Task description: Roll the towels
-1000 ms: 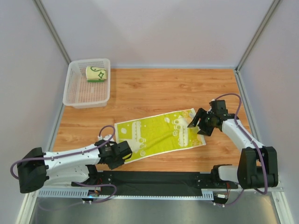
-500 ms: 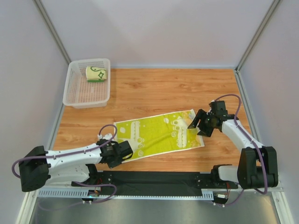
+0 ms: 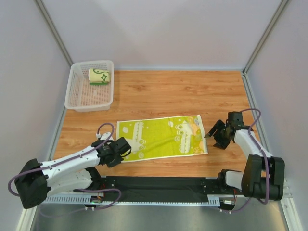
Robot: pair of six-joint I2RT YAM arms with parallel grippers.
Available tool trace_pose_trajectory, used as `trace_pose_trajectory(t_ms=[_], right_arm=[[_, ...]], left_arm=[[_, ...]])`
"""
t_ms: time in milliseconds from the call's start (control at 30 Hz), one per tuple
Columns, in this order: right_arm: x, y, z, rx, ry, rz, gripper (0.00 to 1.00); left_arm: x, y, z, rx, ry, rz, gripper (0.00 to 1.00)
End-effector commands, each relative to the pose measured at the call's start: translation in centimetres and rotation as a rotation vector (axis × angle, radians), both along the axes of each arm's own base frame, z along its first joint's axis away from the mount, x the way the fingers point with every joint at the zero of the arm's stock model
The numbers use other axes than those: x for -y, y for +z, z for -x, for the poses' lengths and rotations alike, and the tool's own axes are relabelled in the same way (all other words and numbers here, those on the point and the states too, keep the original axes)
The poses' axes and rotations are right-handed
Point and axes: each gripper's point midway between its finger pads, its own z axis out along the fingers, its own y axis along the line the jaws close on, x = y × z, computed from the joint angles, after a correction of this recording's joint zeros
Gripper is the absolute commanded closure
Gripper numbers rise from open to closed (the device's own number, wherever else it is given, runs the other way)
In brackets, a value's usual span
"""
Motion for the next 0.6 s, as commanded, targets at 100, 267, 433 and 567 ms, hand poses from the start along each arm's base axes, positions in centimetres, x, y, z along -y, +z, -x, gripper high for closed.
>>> trace_pose_trajectory(t_ms=[100,267,433,567], right_arm=[[1.4,0.2,1.6,0.027,-0.114,0.055,0.34],[-0.4,-2.1,3.8,-0.049,-0.077,-0.034,0.39],[-2.1,-2.2,4.8,-0.056,-0.042,-0.079,0.41],[-2.3,-2.1,5.2,-0.06,-0.042,-0.08,0.46]], left_arm=[[0.5,1.2,-2.2,0.045,-0.058,0.02,1.0],[0.8,1.5,-2.8,0.044,-0.069,0.024,1.0],[1.1,1.6,-2.9,0.045,-0.083,0.041,1.0],[0.9,1.8,-2.7,0.048,-0.082,0.043,1.0]])
